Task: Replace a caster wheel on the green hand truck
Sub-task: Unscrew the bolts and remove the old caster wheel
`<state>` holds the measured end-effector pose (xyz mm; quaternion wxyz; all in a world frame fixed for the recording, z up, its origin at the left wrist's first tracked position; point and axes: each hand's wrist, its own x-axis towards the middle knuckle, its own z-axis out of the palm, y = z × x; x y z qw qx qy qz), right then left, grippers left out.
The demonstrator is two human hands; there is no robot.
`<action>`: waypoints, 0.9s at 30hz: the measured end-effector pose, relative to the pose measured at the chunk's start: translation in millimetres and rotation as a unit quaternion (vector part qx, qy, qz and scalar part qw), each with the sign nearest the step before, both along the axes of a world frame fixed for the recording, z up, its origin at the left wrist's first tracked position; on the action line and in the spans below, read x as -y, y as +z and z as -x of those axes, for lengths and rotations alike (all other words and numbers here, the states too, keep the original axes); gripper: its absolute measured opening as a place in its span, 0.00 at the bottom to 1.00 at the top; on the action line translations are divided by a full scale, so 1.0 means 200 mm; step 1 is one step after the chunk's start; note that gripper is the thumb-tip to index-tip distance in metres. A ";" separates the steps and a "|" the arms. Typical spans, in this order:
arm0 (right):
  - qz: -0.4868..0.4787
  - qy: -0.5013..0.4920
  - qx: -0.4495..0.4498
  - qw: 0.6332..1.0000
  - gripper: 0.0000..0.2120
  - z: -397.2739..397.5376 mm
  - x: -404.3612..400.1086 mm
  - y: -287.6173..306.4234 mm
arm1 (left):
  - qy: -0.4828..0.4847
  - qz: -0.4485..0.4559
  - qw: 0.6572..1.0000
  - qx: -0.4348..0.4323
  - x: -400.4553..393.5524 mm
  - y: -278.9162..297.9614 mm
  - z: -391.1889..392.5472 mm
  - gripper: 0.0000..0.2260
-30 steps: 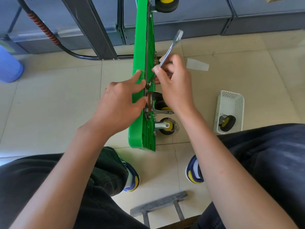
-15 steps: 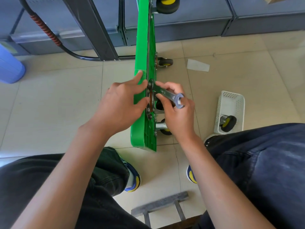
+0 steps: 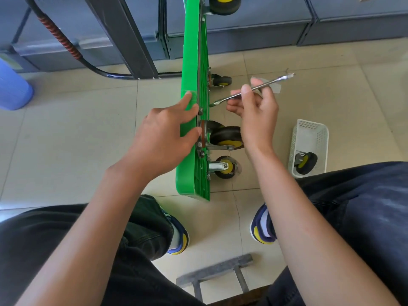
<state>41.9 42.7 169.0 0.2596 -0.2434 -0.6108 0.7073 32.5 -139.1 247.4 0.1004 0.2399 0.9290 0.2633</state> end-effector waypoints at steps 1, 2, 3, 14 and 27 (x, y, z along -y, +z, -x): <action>0.010 0.009 0.015 1.000 0.13 0.03 -0.02 0.00 | -0.001 0.000 1.000 -0.002 0.00 0.00 0.00 0.21; 0.012 0.020 0.030 0.999 0.11 0.06 -0.04 -0.01 | -0.003 0.000 1.000 -0.003 0.00 0.00 0.00 0.21; 0.013 0.033 0.047 0.998 0.08 0.09 -0.06 -0.01 | -0.003 0.000 1.000 -0.003 0.00 0.00 0.00 0.22; 0.163 0.219 0.214 0.938 0.07 0.28 -0.13 -0.05 | -0.002 -0.003 1.000 -0.012 -0.01 0.00 0.01 0.22; 0.195 0.282 0.272 0.899 0.14 0.39 -0.13 -0.10 | 0.000 -0.003 1.000 -0.010 0.00 -0.01 0.01 0.21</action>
